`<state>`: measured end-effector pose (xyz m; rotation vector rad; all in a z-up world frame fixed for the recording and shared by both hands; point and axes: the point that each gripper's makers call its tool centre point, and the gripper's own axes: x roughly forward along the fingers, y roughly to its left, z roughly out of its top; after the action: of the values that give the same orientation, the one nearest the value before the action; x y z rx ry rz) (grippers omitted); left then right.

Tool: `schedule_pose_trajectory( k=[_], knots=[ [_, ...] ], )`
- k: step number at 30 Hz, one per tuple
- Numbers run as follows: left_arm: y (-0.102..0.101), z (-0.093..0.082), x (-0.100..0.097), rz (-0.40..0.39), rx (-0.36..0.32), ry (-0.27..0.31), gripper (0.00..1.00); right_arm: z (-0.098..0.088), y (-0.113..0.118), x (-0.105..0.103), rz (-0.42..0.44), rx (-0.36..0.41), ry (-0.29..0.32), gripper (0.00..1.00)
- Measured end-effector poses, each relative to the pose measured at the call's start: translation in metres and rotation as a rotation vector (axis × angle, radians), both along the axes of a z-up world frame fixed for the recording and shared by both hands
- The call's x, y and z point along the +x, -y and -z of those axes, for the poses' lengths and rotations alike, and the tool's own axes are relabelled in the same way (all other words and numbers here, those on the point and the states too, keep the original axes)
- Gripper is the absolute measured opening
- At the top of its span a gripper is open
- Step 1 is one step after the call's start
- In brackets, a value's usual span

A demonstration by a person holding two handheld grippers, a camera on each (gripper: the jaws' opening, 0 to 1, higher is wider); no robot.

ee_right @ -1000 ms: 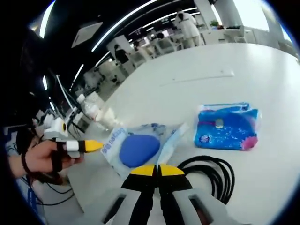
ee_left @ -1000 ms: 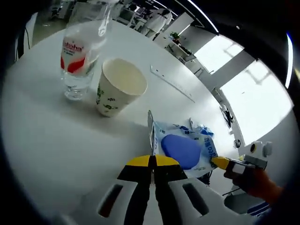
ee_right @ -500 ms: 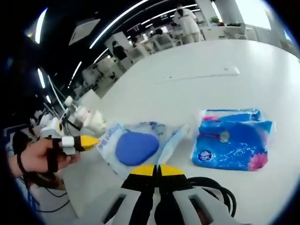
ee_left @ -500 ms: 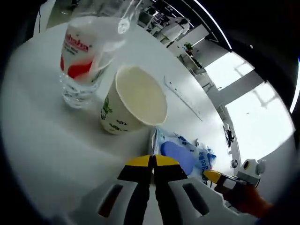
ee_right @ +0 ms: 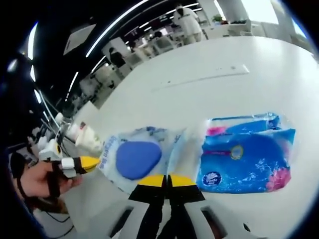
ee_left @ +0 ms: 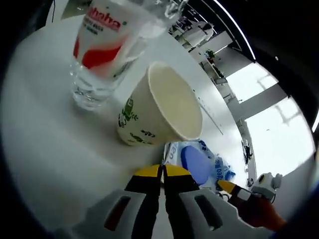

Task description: Arrange the tabletop items into an orderly group along one side of the table until the central work area is clear of visible clutter.

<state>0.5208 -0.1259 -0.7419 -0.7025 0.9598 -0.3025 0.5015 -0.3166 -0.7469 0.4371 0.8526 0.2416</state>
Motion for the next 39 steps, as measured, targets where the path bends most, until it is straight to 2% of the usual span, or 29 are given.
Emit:
schedule_pose_trajectory(
  k=[4, 11, 14, 16, 18, 21, 25, 29, 35, 39],
  knots=[
    [0.001, -0.001, 0.005, -0.023, -0.02, 0.0, 0.0, 0.0, 0.001, 0.003, 0.017, 0.007, 0.001, 0.0],
    [-0.001, 0.003, 0.003, -0.051, -0.023, -0.024, 0.0, 0.001, 0.004, 0.0, 0.059, 0.034, 0.005, 0.02],
    [-0.003, 0.003, 0.001, -0.055, -0.019, -0.024, 0.04, -0.003, 0.004, 0.0, 0.067, 0.038, 0.023, 0.04],
    [-0.005, 0.002, -0.003, -0.051, -0.012, -0.022, 0.08, -0.008, 0.005, -0.001, 0.084, 0.057, 0.045, 0.08],
    [-0.007, 0.002, -0.007, -0.072, -0.035, -0.031, 0.1, -0.008, 0.006, -0.002, 0.088, 0.062, 0.052, 0.1],
    [-0.009, 0.0, -0.013, -0.073, -0.043, -0.024, 0.1, -0.004, 0.005, -0.007, 0.086, 0.058, 0.04, 0.11],
    [-0.01, 0.0, -0.02, -0.069, -0.046, -0.024, 0.09, -0.003, 0.01, -0.011, 0.135, 0.078, 0.036, 0.06],
    [-0.011, 0.0, -0.027, -0.065, -0.052, -0.025, 0.07, -0.001, 0.009, -0.009, 0.148, 0.083, 0.027, 0.03],
    [-0.015, 0.008, -0.046, -0.042, -0.039, -0.036, 0.06, -0.003, 0.011, -0.001, 0.172, 0.081, 0.031, 0.03],
    [-0.004, 0.006, -0.061, 0.02, -0.043, -0.024, 0.03, -0.011, 0.011, -0.008, 0.18, 0.094, 0.041, 0.05]
  ],
)
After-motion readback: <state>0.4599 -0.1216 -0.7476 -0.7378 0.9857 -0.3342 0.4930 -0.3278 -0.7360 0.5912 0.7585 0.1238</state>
